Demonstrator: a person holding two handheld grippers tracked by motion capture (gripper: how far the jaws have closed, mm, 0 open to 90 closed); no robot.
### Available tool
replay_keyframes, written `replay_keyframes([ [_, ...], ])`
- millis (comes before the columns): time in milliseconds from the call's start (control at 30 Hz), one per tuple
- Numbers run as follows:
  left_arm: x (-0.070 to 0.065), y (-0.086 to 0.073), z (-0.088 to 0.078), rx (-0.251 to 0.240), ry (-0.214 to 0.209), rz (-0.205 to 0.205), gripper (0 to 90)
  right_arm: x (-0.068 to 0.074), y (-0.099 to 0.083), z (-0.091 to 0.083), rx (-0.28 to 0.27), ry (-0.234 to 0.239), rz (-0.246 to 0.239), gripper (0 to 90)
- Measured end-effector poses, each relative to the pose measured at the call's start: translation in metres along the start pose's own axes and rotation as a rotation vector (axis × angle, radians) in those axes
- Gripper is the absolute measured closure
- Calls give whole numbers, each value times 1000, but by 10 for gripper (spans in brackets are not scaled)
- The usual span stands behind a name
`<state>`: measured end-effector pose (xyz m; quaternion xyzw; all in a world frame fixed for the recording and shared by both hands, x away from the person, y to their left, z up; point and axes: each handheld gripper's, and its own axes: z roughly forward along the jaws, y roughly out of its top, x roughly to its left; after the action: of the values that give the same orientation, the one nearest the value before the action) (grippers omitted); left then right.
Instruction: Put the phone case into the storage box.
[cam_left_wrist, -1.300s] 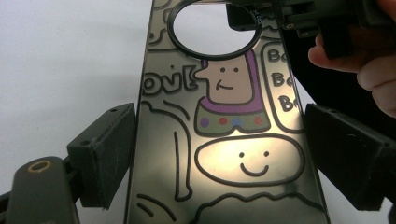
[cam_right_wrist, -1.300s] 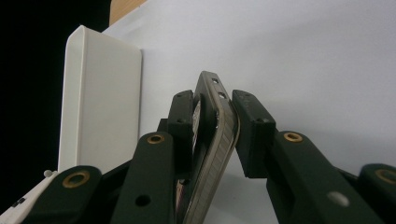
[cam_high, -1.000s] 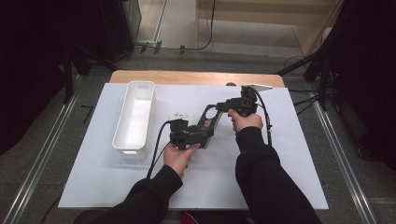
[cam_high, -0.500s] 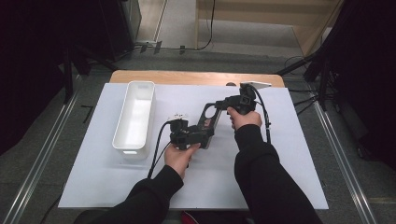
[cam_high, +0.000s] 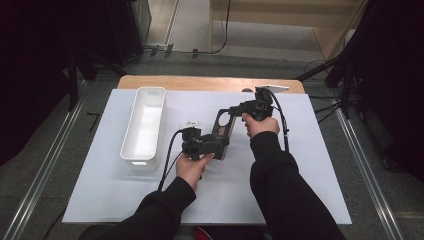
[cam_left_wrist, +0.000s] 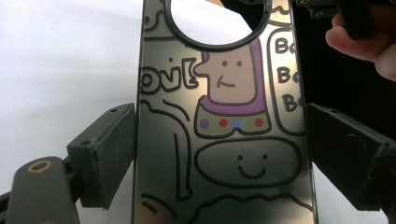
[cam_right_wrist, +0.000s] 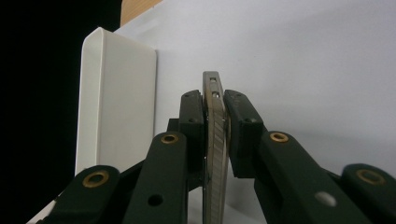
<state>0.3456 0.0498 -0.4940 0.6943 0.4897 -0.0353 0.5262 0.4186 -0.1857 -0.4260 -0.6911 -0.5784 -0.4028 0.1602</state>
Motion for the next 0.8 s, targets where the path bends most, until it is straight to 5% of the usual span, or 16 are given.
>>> replay_keyframes([
  [800,0,1,-1,-25,1,66,115,5,1,-7,2,50,-20,775],
])
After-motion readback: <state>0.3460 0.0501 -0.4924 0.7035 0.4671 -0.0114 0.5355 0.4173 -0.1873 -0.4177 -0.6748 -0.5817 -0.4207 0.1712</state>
